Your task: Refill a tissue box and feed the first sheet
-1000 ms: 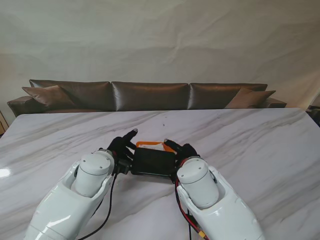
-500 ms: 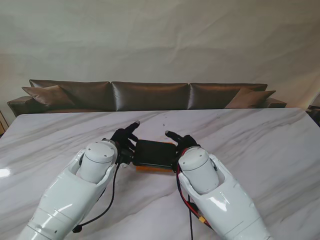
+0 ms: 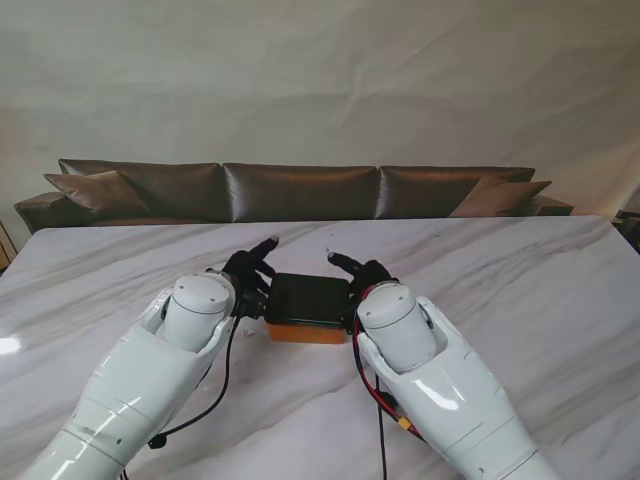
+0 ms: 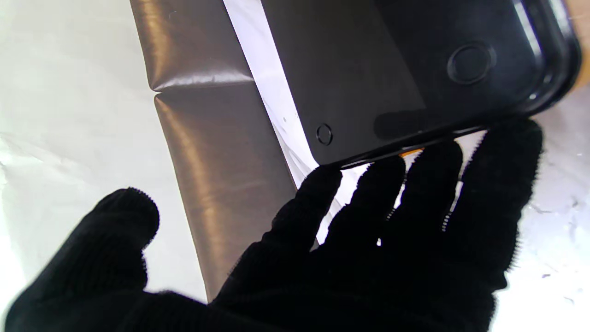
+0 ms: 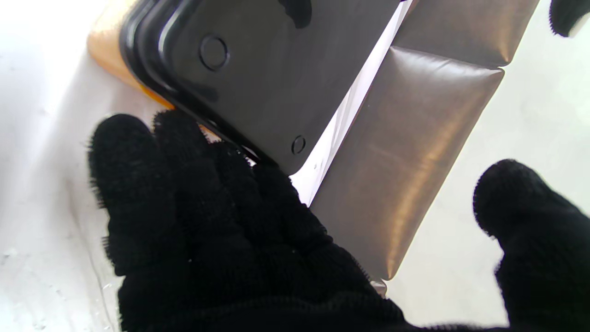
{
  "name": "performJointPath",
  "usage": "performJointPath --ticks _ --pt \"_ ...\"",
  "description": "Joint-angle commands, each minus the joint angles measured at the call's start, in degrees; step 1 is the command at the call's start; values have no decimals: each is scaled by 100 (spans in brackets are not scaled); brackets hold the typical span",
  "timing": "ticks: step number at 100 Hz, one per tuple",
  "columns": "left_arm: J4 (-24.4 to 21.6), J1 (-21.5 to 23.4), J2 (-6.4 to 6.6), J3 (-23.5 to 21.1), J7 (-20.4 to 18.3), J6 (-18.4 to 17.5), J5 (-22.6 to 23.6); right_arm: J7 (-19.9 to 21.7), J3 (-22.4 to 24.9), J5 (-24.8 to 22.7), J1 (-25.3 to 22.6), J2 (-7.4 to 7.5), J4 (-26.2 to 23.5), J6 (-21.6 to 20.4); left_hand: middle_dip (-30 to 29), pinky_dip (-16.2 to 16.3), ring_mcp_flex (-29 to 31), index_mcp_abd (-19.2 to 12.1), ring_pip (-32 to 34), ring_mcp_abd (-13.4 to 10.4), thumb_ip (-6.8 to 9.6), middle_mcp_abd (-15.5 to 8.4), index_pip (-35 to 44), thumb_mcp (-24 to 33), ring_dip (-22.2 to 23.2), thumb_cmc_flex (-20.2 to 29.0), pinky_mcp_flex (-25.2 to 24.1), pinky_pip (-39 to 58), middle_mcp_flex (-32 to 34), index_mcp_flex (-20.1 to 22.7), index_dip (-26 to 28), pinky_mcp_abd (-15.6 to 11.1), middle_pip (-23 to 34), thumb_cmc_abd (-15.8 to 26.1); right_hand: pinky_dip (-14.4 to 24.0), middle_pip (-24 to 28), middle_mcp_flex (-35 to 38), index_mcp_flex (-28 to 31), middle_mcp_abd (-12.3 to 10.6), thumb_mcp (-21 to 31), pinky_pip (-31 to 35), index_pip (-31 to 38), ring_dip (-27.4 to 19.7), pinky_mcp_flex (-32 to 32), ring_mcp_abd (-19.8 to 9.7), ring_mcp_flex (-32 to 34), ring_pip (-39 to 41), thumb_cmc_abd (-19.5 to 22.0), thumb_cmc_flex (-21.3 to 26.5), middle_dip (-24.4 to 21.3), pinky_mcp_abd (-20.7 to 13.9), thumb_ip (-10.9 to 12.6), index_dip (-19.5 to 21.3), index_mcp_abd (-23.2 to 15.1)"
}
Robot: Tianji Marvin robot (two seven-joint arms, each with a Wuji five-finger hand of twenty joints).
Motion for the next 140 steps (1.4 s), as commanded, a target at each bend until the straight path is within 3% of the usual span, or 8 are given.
performJointPath --ticks 1,60,140 --pt "-37 -39 -114 43 -135 -25 -43 161 -47 51 68 -67 22 -60 14 -21 -139 -346 15 87 115 -605 251 95 12 -82 106 2155 51 247 117 -714 132 100 -55 112 176 236 -268 -167 183 409 17 145 -127 100 125 78 20 -1 -494 134 113 -623" --pt "98 -169 -143 107 -154 76 -7 239 -133 208 392 -117 576 -176 14 -6 -135 -354 15 84 111 -611 254 113 11 -89 99 2154 39 248 118 -700 129 103 -54 102 178 232 -287 -167 179 423 11 137 -134 92 106 84 25 -4 -504 140 121 -644" --pt "377 -245 -187 159 -175 18 -116 333 -121 242 495 -106 758 -181 15 44 -193 -373 -27 28 115 -646 247 123 -4 -93 -81 2152 -17 221 117 -720 125 127 -49 87 162 209 -316 -175 168 421 4 103 -174 62 77 106 22 -9 -526 142 124 -674"
